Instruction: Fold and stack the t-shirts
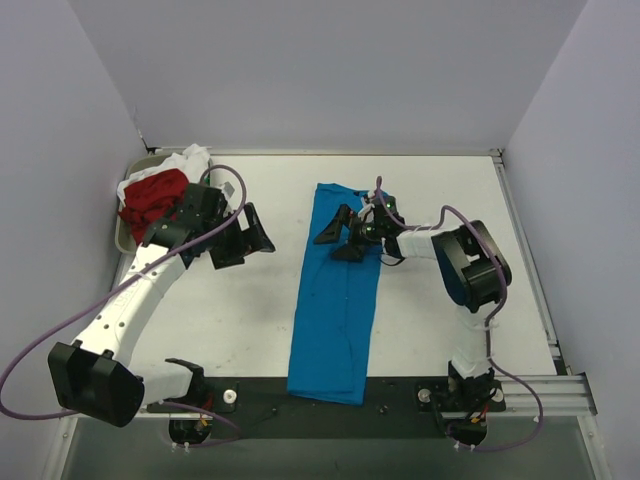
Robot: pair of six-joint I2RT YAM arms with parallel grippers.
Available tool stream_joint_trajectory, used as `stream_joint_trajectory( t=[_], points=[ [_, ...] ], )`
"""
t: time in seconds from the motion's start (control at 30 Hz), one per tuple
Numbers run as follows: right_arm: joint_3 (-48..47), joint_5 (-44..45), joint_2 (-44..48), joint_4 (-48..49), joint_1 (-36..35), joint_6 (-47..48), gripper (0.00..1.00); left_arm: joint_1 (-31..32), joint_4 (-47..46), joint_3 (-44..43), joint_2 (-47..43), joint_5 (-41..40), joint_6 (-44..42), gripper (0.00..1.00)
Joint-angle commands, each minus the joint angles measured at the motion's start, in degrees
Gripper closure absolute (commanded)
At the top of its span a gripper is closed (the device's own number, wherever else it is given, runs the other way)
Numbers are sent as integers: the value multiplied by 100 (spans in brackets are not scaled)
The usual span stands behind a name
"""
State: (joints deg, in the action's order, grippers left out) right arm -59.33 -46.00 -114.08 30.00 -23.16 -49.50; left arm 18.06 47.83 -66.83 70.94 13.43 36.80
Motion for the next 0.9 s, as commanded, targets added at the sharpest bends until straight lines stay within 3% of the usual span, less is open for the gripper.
stream_joint_trajectory(
  t=[0.0, 0.33, 0.7, 0.87],
  points=[
    [97, -322, -341, 814, 74, -148, 0, -84, -301, -41, -1, 160, -146, 3],
    [-834, -1288, -1537, 1236, 242, -526, 0, -347, -187, -173, 78, 230, -296, 2],
    [-2607, -1509, -2197, -265, 312, -43, 0, -646, -230, -313, 324, 379, -445, 2],
    [-3250, -1544, -2513, -486, 356, -157, 0, -664, -371, -252, 500, 415, -454, 3]
  ],
)
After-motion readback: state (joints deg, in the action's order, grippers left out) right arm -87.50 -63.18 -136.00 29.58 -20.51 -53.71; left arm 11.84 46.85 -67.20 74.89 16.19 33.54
